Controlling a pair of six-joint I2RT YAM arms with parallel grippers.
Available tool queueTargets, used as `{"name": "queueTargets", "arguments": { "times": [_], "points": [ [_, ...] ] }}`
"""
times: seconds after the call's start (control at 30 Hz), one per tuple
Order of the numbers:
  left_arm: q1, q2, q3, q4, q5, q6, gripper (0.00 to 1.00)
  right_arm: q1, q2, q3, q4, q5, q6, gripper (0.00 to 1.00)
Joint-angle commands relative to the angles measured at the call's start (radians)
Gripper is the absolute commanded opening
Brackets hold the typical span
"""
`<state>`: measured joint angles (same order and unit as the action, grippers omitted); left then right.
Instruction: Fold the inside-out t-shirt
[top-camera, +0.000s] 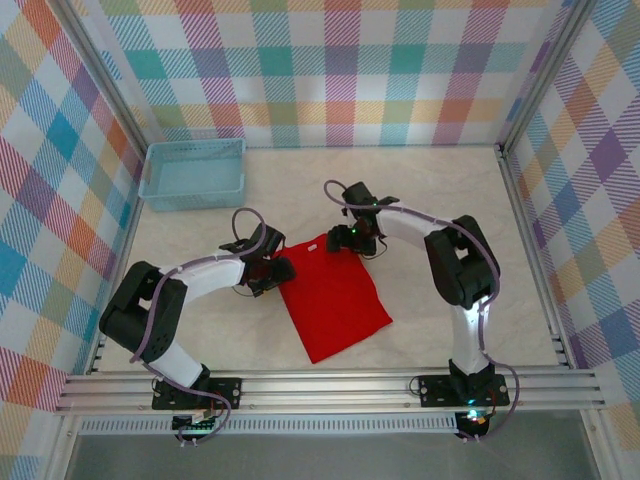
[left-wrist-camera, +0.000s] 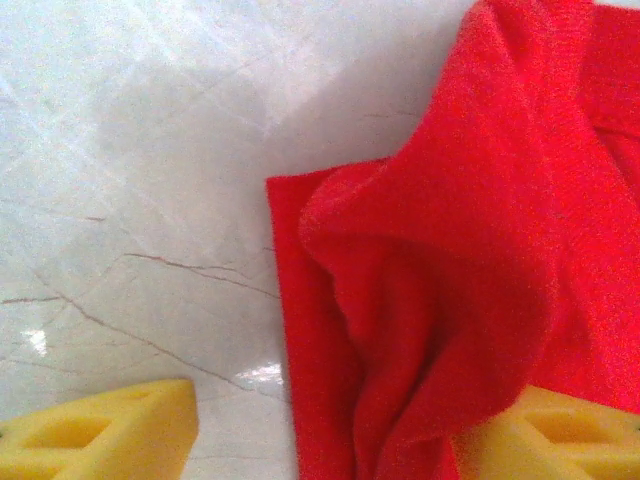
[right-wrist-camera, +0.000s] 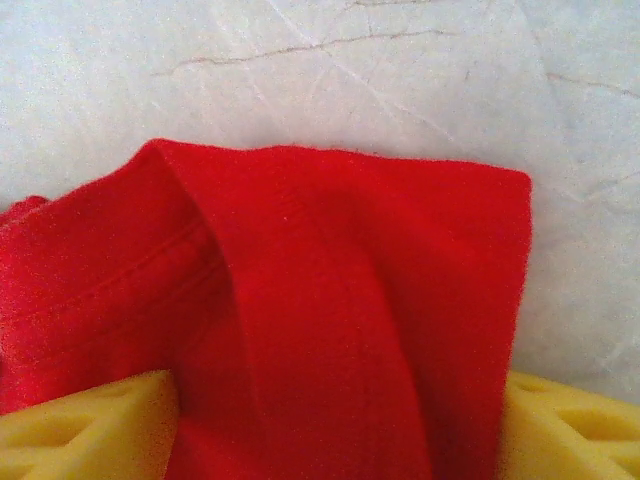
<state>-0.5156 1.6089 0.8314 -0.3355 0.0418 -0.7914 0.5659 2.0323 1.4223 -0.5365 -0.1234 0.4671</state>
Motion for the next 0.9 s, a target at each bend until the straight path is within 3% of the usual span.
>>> {"name": "queueTargets", "arguments": {
  "times": [0.0, 0.33, 0.6, 0.87],
  "points": [
    [-0.004, 0.113, 0.012, 0.297, 0.111, 0.012, 0.57, 0.041, 0.04, 0.007, -0.027, -0.059, 0.029, 0.67],
    [-0.004, 0.098, -0.018, 0.383, 0.151, 0.031, 0.38, 0.069, 0.01, -0.069, 0.013, -0.063, 0.063, 0.49],
    [-0.004, 0.044, -0.048, 0.401, 0.159, 0.058, 0.34, 0.142, -0.061, -0.183, 0.093, -0.086, 0.146, 0.38],
    [-0.003, 0.03, -0.064, 0.413, 0.172, 0.065, 0.27, 0.147, -0.143, -0.278, 0.153, -0.076, 0.207, 0.26]
  ]
}}
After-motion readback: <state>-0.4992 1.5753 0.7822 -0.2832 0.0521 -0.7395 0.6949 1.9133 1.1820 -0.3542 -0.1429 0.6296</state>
